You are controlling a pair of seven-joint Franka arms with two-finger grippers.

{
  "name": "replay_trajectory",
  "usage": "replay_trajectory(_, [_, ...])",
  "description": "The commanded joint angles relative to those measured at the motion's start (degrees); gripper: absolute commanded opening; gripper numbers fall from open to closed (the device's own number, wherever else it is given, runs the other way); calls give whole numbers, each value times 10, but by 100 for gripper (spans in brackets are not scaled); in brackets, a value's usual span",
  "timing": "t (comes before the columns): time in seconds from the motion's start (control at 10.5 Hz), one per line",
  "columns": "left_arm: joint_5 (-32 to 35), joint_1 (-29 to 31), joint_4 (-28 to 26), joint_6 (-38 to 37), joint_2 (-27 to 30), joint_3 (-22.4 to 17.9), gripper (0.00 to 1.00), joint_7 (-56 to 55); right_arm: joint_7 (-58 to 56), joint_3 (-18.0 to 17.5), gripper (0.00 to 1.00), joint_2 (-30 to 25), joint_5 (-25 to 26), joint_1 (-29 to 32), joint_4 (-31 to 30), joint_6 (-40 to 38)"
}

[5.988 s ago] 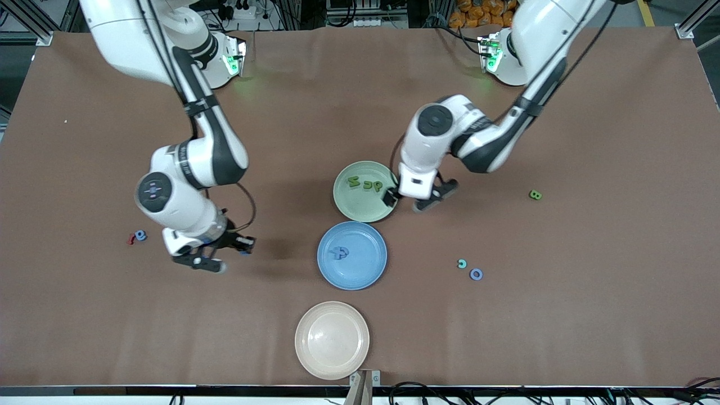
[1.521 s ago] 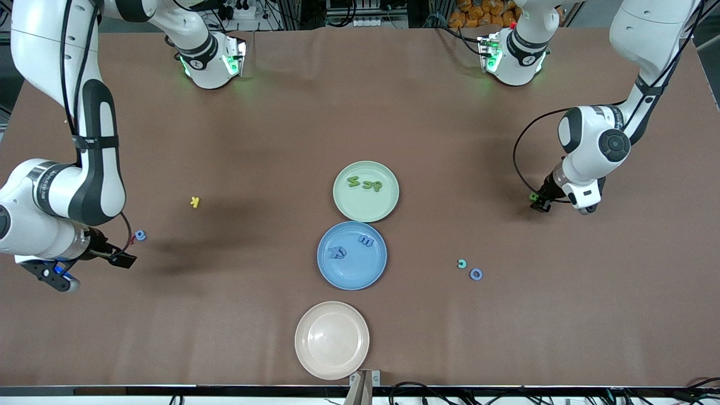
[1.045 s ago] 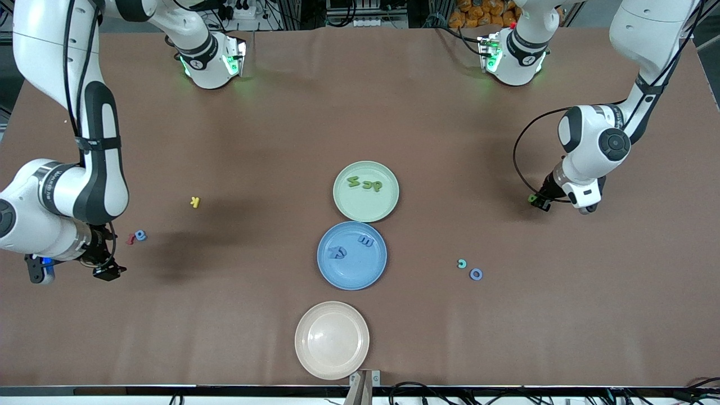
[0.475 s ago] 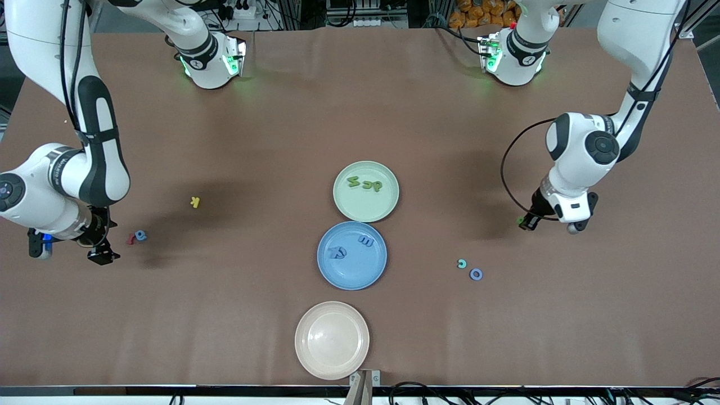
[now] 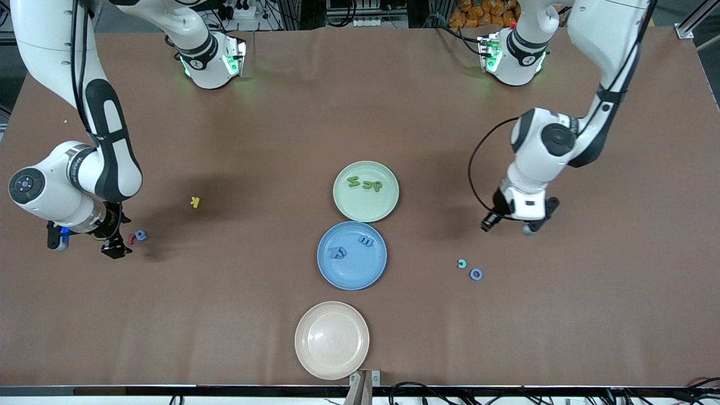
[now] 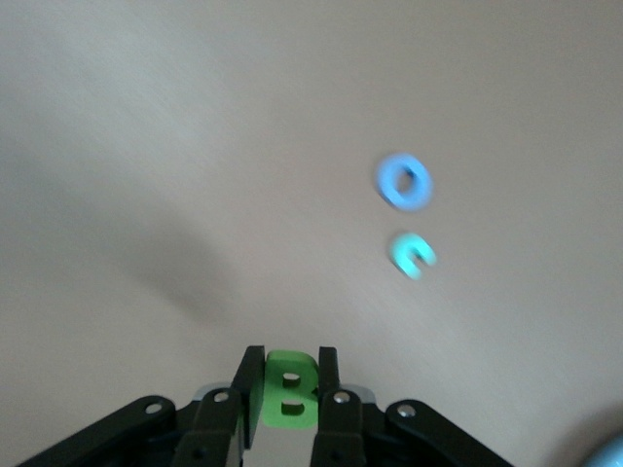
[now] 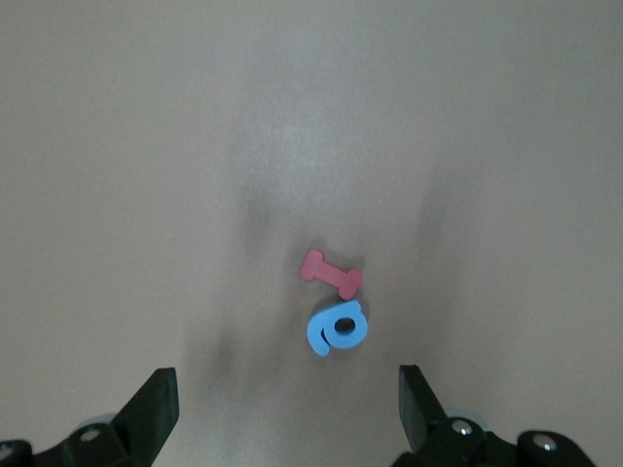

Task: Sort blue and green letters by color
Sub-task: 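Place the green B on the green plate while the right gripper grasps the a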

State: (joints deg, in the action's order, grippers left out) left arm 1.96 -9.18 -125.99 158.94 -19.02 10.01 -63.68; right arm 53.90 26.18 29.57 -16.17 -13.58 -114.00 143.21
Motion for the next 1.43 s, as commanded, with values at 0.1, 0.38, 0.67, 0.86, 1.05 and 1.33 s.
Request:
replay_trajectory(0.1, [-11, -136, 71, -6, -51, 1, 0, -119, -20, -24, 100, -11, -36, 24, -24, 10])
replay_trajectory(0.38, [-7, -215, 73, -6, -67, 1, 0, -178, -31, -46, 100, -2, -40, 43, -47, 57])
replay_trajectory(0.67, [-6, -260, 74, -7, -102, -1, 0, -183, -36, -48, 100, 7, -41, 51, -46, 58])
replay_trajectory(0.86, [-6, -270, 83, -7, -112, -3, 8, -184, -37, -53, 100, 13, -41, 57, -45, 61])
replay_trajectory(1.05, [-3, -268, 87, -7, -111, -5, 100, -181, -37, -62, 100, 25, -42, 63, -45, 83])
replay_trajectory(1.33, [-3, -261, 90, -16, -98, -6, 100, -180, -37, -72, 100, 30, -44, 73, -45, 88])
